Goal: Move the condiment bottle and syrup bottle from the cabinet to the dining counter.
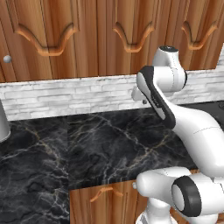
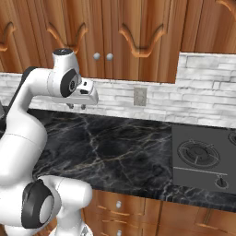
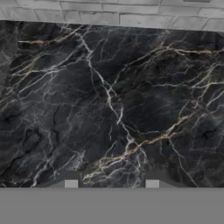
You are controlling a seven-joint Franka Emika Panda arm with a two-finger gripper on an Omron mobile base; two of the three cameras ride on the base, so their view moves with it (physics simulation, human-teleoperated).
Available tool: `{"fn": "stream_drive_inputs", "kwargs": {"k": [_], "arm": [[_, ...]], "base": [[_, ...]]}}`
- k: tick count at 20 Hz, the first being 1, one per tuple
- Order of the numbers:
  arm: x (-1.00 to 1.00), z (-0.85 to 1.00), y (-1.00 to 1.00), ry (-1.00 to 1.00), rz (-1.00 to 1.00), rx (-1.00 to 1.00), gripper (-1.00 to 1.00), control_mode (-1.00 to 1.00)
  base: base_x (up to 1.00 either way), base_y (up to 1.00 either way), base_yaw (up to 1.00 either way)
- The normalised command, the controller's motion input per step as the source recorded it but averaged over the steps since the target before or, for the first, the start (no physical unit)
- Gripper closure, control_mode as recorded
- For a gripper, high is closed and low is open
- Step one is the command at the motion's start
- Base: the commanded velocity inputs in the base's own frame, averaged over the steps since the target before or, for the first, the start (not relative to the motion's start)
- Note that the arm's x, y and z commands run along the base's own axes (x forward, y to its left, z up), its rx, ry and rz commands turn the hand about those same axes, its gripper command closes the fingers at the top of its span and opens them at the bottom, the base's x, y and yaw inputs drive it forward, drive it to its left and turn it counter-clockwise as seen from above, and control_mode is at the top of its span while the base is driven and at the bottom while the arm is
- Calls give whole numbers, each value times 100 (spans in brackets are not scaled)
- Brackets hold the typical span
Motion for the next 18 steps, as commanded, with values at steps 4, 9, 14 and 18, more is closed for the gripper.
{"fn": "stream_drive_inputs", "kwargs": {"k": [4,9,14,18], "arm": [[0,1,-1,0,-1,0,-100,-100],[-22,17,-12,-17,-9,8,-100,-100],[-46,41,-30,-27,-10,21,-100,-100],[-37,57,-45,-19,-14,26,-100,-100]], "base": [[0,0,0],[0,0,0],[0,0,0],[0,0,0]]}}
